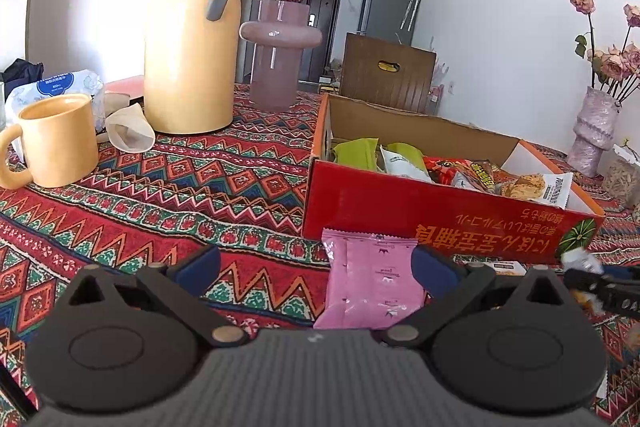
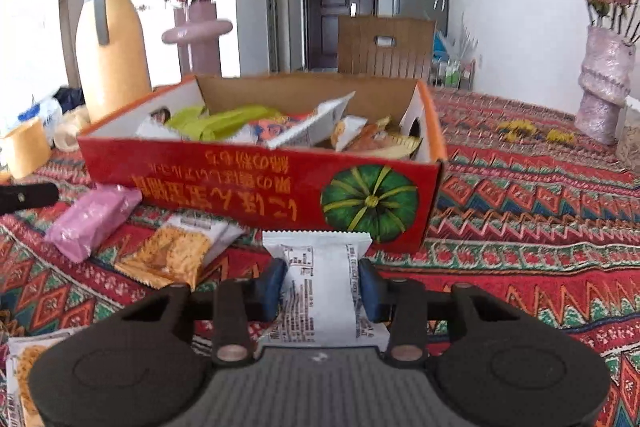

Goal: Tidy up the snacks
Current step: 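Grasp the pink packet with the left gripper while the right grasps a small white packet, then lift both held packets and carry them over the box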

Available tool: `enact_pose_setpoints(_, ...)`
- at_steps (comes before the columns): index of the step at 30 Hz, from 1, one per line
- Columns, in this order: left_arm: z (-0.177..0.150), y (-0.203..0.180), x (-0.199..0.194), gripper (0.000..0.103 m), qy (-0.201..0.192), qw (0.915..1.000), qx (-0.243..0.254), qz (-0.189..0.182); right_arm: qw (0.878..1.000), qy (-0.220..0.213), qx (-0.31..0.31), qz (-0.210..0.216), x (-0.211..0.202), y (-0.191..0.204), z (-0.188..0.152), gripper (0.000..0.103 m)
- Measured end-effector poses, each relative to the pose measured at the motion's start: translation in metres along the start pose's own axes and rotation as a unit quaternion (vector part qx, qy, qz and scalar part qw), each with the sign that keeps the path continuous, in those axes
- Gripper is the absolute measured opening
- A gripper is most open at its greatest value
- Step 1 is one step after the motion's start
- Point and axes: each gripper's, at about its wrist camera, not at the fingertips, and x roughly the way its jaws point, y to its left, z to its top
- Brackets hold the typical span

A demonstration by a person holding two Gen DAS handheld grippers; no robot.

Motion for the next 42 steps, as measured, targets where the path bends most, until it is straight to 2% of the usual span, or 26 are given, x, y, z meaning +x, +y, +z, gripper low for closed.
enact_pose_setpoints(6,0.005,-0.011,0.001,0.103,0.023,0.9993,0.029,0.006,0.998,-0.064,0.024,-0.004,-0.021,-0.009,-0.002,0.039)
enact_pose_setpoints(10,0.009,-0.031,0.011,0.103,0.053,0.9968,0.057,0.019,0.997,-0.069,0.035,0.001,-0.022,-0.014,-0.001,0.039)
enact_pose_setpoints(17,0.012,-0.053,0.040,0.103,0.096,0.9922,0.069,0.040,0.996,-0.079,0.043,0.007,-0.025,-0.018,-0.003,0.039)
enact_pose_setpoints(20,0.012,-0.054,0.049,0.103,0.104,0.9906,0.063,0.062,0.996,-0.082,0.044,0.009,-0.026,-0.018,-0.004,0.039)
enact_pose_setpoints(22,0.010,-0.051,0.053,0.103,0.112,0.9903,0.052,0.065,0.995,-0.083,0.044,0.011,-0.026,-0.018,-0.005,0.039)
enact_pose_setpoints(26,0.007,-0.051,0.057,0.091,0.122,0.9894,0.052,0.060,0.995,-0.086,0.045,0.015,-0.027,-0.018,-0.005,0.039)
enact_pose_setpoints(28,0.008,-0.050,0.057,0.079,0.128,0.9894,0.050,0.048,0.995,-0.086,0.046,0.016,-0.027,-0.018,-0.005,0.039)
enact_pose_setpoints(29,0.007,-0.050,0.056,0.078,0.127,0.9897,0.049,0.046,0.995,-0.085,0.046,0.015,-0.027,-0.018,-0.005,0.039)
enact_pose_setpoints(32,0.006,-0.052,0.054,0.065,0.121,0.9907,0.049,0.039,0.995,-0.083,0.048,0.015,-0.026,-0.018,-0.005,0.039)
enact_pose_setpoints(42,0.006,-0.048,0.038,0.063,0.097,0.9938,0.046,0.031,0.995,-0.085,0.048,0.014,-0.027,-0.018,-0.005,0.039)
